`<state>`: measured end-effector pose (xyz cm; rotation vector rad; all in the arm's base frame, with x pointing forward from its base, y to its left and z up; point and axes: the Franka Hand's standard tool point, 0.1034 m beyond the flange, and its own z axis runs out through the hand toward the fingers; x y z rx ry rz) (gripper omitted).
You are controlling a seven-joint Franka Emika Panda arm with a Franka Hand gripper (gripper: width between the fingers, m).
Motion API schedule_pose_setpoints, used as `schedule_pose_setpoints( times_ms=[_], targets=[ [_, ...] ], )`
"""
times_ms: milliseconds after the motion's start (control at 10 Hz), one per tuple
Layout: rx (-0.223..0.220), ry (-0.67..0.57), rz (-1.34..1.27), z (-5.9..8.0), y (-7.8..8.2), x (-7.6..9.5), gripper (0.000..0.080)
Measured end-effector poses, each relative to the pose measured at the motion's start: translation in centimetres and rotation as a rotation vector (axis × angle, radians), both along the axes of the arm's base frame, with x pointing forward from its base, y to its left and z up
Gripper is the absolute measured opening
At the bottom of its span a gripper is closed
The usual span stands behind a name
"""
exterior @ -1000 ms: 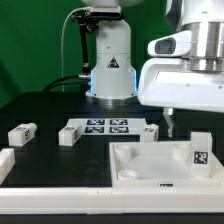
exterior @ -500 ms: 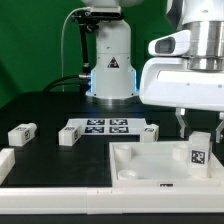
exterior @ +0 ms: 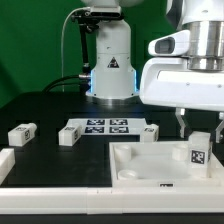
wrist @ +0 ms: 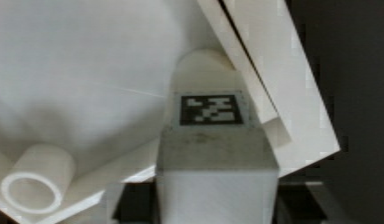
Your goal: Assemble one leg
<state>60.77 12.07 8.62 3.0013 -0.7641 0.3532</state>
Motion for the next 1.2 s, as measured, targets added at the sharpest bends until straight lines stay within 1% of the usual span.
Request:
schedule_pose_setpoints(
  times_ms=[400,600,700,1000,1200],
  targets=[
    [0.087,-0.042,-0.426,0.0,-0.6,0.5,0.029],
    [0.135,-0.062,-0.644,-0.1,-1.0,0.7,0.0291],
    [0.167,-0.074,-0.783,-0.1,-1.1,0.8,0.0291],
    [0.242,-0.097,-1.166,-0.1,-1.0,1.1,0.0294],
    [0.278,-0.097,-1.33,-0.1,-1.1,1.2,0.0295]
  ],
)
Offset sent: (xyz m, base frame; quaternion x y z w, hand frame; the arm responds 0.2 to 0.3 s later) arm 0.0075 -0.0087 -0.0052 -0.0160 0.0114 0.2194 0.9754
